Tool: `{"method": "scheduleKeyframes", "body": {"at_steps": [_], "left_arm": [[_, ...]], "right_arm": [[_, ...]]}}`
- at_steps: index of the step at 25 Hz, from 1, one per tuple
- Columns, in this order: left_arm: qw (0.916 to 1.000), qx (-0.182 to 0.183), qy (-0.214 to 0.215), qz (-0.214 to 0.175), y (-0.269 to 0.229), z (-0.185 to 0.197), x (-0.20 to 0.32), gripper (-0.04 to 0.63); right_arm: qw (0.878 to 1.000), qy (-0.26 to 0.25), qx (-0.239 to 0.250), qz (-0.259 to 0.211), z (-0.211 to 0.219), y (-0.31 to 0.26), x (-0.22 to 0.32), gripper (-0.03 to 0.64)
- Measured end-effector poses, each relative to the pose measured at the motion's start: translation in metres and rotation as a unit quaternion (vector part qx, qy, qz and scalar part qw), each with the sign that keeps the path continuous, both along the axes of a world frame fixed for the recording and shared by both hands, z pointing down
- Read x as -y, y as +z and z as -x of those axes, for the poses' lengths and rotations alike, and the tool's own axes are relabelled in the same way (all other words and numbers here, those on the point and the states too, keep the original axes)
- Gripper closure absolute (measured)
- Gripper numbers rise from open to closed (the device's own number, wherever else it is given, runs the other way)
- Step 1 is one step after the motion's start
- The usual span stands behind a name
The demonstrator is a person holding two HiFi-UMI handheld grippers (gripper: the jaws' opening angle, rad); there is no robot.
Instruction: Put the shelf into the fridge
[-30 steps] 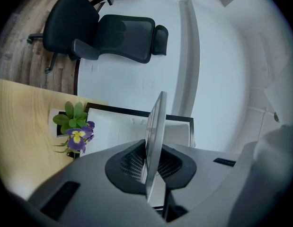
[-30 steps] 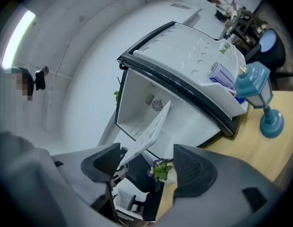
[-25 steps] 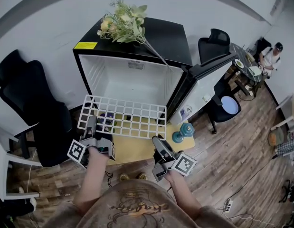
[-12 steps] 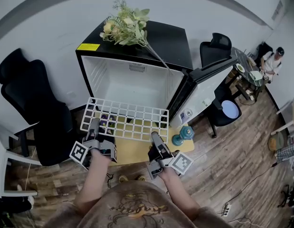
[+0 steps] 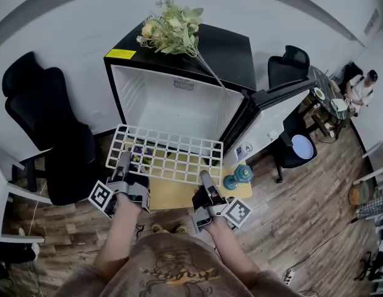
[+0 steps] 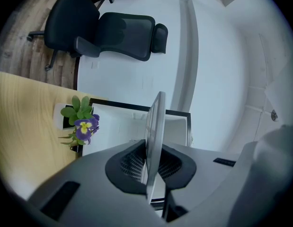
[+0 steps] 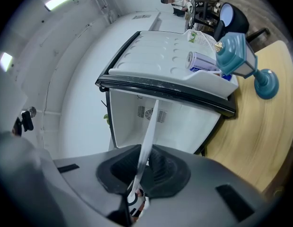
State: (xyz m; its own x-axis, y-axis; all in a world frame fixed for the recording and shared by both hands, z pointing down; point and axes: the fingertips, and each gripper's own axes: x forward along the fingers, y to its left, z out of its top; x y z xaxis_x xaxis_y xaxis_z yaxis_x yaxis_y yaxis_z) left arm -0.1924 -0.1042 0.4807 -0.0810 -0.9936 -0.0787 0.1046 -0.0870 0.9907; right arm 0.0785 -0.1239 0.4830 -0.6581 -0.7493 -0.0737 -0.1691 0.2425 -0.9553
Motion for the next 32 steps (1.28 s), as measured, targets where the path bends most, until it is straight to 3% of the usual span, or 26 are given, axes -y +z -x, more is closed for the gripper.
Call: {"method": "scheduleKeyframes", "body": {"at_steps": [12,32], "left_arm": [[0.9997,0.021,0.009,-0.007,-0.008,0.003,-0.004,0.547],[0.9921,0.033,0.119,-0.024,-0.031,0.024,0.065,0.546]], "right_arm": [[0.999,-0.012,0.024,0.021,0.003,-0.019,0.008,0.586],[0.994,0.1,0.042,0.011,0.021,-0.039,0.04,0.589]]}}
